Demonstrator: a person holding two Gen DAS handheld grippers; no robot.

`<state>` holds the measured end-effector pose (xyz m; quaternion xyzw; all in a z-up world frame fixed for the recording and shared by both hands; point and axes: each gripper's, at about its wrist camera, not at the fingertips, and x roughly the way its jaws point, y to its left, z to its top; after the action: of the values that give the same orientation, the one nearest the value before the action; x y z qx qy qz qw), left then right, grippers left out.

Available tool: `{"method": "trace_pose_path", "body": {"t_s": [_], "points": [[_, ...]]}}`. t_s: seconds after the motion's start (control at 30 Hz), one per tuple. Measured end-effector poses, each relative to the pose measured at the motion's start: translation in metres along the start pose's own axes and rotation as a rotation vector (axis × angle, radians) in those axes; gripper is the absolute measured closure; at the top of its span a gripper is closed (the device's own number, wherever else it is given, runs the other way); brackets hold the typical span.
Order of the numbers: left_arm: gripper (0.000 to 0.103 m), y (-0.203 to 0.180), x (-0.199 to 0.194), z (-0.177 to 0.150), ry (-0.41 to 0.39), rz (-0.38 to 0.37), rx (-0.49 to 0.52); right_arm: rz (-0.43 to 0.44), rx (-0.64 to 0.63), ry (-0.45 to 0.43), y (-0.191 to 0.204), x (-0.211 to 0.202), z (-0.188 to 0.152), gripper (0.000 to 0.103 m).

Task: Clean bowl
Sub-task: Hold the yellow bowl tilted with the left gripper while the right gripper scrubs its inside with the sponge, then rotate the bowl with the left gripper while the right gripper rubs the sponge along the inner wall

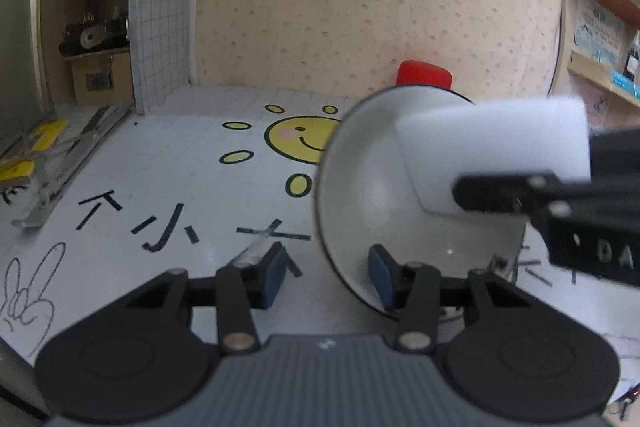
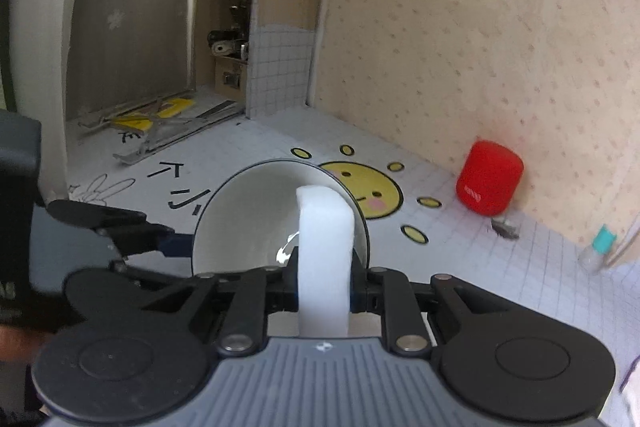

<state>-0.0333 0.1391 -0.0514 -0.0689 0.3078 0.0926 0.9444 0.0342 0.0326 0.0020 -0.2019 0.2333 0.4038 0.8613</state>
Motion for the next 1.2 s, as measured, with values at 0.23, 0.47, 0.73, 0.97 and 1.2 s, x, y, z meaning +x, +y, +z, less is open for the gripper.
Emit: {"method": "trace_pose_path", "body": {"t_s": [0.23, 0.47, 0.73, 0.97, 1.2], "points": [[0.059, 0.000, -0.003, -0.002, 0.001, -0.017, 0.008, 0.051, 0.003, 0.030, 0.005, 0.000, -0.006, 0.085], [0.061, -0.001, -0.005, -0.003, -0.002, -0.014, 0.004, 0.049, 0.035, -0.013, 0.003, -0.003, 0.005, 0.085], [0.061, 0.003, -0.007, -0.003, 0.001, -0.032, -0.005, 0.068, 0.006, 0.033, 0.009, 0.004, -0.002, 0.085], [0.060, 0.009, -0.004, 0.001, 0.004, -0.013, -0.024, 0.063, 0.042, 0.030, 0.002, -0.002, -0.006, 0.085], [0.057, 0.020, 0.004, 0.009, 0.001, -0.016, -0.070, 0.046, 0.052, 0.038, -0.001, 0.001, -0.009, 0.085]]}}
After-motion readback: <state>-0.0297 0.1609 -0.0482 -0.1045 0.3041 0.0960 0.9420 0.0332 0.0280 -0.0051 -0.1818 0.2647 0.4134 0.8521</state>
